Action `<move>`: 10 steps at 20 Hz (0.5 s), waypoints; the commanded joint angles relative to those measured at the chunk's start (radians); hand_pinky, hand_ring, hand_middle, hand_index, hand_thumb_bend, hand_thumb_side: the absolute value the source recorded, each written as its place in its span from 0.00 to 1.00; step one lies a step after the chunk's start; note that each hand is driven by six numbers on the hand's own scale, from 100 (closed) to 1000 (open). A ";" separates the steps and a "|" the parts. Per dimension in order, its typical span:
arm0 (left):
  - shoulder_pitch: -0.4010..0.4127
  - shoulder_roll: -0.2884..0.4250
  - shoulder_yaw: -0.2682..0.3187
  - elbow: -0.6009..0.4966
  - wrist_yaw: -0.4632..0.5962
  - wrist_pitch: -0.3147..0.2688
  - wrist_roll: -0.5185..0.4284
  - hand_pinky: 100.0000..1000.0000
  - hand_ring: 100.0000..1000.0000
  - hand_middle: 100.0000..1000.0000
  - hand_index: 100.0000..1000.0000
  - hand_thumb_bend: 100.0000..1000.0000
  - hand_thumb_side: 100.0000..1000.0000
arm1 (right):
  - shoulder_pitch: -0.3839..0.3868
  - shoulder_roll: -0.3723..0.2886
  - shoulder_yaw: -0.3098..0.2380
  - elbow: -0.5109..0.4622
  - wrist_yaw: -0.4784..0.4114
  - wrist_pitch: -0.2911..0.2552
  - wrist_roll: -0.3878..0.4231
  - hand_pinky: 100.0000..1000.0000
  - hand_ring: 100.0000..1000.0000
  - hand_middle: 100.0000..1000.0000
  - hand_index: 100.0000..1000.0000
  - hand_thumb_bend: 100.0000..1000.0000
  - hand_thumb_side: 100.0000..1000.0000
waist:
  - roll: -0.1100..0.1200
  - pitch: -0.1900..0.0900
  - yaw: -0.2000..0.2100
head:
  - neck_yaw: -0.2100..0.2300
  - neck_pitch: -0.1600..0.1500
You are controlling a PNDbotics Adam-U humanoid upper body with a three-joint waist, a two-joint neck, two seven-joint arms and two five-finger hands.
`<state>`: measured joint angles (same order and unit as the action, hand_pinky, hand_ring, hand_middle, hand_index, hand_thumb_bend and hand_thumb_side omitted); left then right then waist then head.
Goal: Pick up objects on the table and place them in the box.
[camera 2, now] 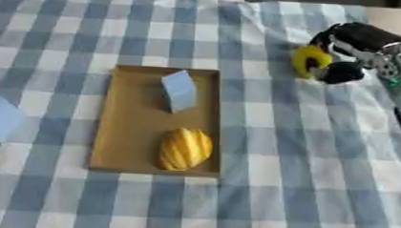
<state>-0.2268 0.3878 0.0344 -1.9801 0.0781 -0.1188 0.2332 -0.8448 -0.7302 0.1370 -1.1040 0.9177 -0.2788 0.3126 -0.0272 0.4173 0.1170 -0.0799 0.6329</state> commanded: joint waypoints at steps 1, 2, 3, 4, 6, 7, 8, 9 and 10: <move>-0.009 0.018 0.003 -0.020 0.002 -0.002 -0.006 0.84 0.73 0.70 0.77 0.00 0.72 | -0.016 -0.018 -0.002 -0.005 0.001 0.000 -0.035 0.74 0.59 0.30 0.56 0.00 0.20 | 0.000 -0.022 -0.002 | 0.000 -0.005; -0.009 0.018 0.003 -0.020 0.002 -0.002 -0.007 0.84 0.73 0.70 0.77 0.00 0.72 | -0.016 -0.018 -0.003 -0.011 -0.004 0.002 -0.050 0.73 0.57 0.28 0.55 0.00 0.19 | 0.000 -0.023 -0.003 | 0.000 -0.004; -0.009 0.018 0.003 -0.020 0.002 -0.002 -0.008 0.84 0.73 0.70 0.77 0.00 0.72 | -0.017 -0.018 -0.002 -0.016 -0.010 0.004 -0.065 0.72 0.56 0.28 0.54 0.00 0.19 | -0.001 -0.025 -0.004 | 0.000 -0.004; -0.009 0.017 0.003 -0.020 0.003 -0.002 -0.008 0.84 0.73 0.70 0.77 0.00 0.72 | -0.017 -0.018 -0.001 -0.019 -0.016 0.006 -0.079 0.72 0.55 0.28 0.54 0.00 0.18 | -0.001 -0.027 -0.004 | -0.001 -0.003; -0.009 0.017 0.003 -0.020 0.004 -0.002 -0.009 0.84 0.73 0.70 0.77 0.00 0.71 | -0.017 -0.018 0.002 -0.029 -0.035 0.005 -0.097 0.72 0.54 0.27 0.55 0.00 0.15 | -0.001 -0.031 -0.005 | 0.000 -0.002; -0.008 0.017 0.003 -0.020 0.004 -0.003 -0.009 0.84 0.73 0.70 0.77 0.00 0.71 | -0.015 -0.019 0.003 -0.038 -0.049 0.003 -0.101 0.72 0.54 0.27 0.55 0.00 0.14 | -0.001 -0.033 -0.006 | 0.001 -0.001; -0.008 0.017 0.004 -0.020 0.004 -0.003 -0.009 0.84 0.73 0.70 0.77 0.00 0.71 | -0.014 -0.023 0.005 -0.053 -0.065 0.002 -0.103 0.72 0.54 0.27 0.55 0.00 0.13 | -0.001 -0.035 -0.007 | 0.002 0.001; -0.007 0.017 0.004 -0.020 0.005 -0.003 -0.009 0.84 0.73 0.70 0.77 0.00 0.71 | -0.012 -0.028 0.007 -0.073 -0.084 0.000 -0.103 0.73 0.53 0.27 0.56 0.00 0.12 | -0.001 -0.038 -0.009 | 0.003 0.003; -0.007 0.017 0.005 -0.020 0.005 -0.003 -0.009 0.84 0.73 0.70 0.77 0.00 0.71 | -0.010 -0.035 0.009 -0.101 -0.106 0.000 -0.101 0.73 0.52 0.27 0.56 0.00 0.11 | 0.000 -0.041 -0.011 | 0.004 0.005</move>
<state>-0.2278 0.3873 0.0344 -1.9801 0.0785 -0.1200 0.2266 -0.8430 -0.7269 0.1501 -1.1667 0.8359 -0.2784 0.2171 -0.0286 0.4030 0.1070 -0.0787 0.6336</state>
